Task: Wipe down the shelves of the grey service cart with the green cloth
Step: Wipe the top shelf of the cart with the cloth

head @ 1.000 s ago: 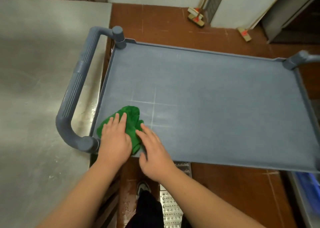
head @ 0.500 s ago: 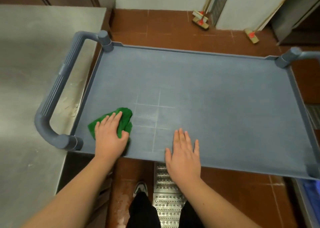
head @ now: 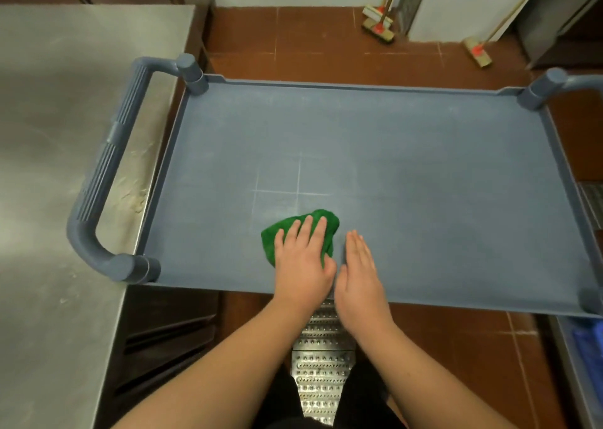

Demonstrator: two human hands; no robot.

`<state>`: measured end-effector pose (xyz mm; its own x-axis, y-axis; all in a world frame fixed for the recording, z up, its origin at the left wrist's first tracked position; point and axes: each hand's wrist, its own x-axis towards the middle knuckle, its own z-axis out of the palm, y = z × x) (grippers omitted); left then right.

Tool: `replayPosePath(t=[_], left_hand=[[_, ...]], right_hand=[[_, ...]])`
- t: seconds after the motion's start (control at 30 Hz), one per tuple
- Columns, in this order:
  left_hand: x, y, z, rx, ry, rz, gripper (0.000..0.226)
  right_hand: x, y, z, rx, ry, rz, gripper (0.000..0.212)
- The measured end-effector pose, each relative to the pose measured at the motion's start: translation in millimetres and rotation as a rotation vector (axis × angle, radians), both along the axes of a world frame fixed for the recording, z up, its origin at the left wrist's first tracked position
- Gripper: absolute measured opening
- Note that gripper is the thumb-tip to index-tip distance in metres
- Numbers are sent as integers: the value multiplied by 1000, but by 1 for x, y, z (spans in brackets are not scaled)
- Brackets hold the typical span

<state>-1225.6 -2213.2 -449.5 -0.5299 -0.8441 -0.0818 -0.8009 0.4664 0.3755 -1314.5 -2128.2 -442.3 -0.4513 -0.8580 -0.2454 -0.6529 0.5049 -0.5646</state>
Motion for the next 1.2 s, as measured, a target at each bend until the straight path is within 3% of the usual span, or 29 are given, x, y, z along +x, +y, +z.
replayPosePath(t=[0.2, 0.4, 0.53, 0.7, 1.07, 1.2], left_hand=[[-4, 4, -5, -26, -28, 23, 67], [-40, 19, -4, -23, -10, 1, 68], [-85, 37, -4, -20, 9, -48, 68], [-139, 70, -2, -23, -17, -68, 68], [-238, 132, 7, -24, -59, -30, 69], [-260, 150, 8, -15, -36, -58, 66]], right_hand=[[-79, 55, -2, -17, 187, -165, 49], [-81, 61, -17, 47, 266, -56, 61], [-89, 64, -12, -59, 67, -98, 62], [-117, 89, 4, -394, -284, -285, 53], [-218, 181, 5, -307, -257, -346, 53], [-218, 187, -3, -379, -261, -249, 57]])
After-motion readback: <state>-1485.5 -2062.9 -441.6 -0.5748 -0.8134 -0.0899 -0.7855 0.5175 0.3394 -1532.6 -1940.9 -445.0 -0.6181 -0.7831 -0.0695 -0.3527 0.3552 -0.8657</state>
